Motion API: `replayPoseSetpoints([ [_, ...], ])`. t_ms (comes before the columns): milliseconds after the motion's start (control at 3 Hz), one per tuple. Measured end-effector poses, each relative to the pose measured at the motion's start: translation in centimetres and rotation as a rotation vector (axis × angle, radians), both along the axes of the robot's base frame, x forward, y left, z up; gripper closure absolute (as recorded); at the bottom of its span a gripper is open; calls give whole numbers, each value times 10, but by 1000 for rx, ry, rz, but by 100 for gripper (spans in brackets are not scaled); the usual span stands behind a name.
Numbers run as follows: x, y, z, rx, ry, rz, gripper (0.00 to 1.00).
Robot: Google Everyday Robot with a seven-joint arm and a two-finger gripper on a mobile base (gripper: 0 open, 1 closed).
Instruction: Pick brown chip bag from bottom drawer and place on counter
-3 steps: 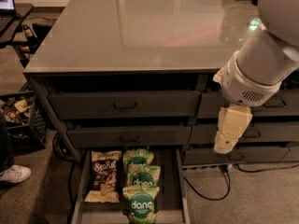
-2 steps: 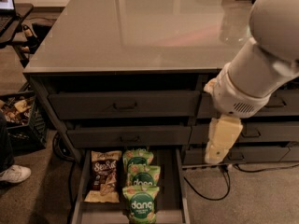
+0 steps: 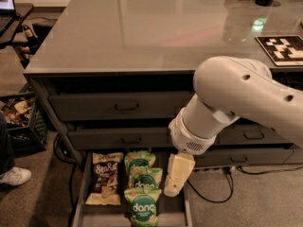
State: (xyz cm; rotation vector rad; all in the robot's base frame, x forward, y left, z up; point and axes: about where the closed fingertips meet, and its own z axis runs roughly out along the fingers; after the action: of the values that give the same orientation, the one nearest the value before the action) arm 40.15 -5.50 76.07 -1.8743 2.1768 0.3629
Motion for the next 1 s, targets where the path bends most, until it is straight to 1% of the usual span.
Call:
replayPoseSetpoints([
  [333,0,0,0,0,0,0,0],
  [667,-2,19,-23,18,-15,4,0],
  [1000,1,55,-86,35,-5,5,0],
])
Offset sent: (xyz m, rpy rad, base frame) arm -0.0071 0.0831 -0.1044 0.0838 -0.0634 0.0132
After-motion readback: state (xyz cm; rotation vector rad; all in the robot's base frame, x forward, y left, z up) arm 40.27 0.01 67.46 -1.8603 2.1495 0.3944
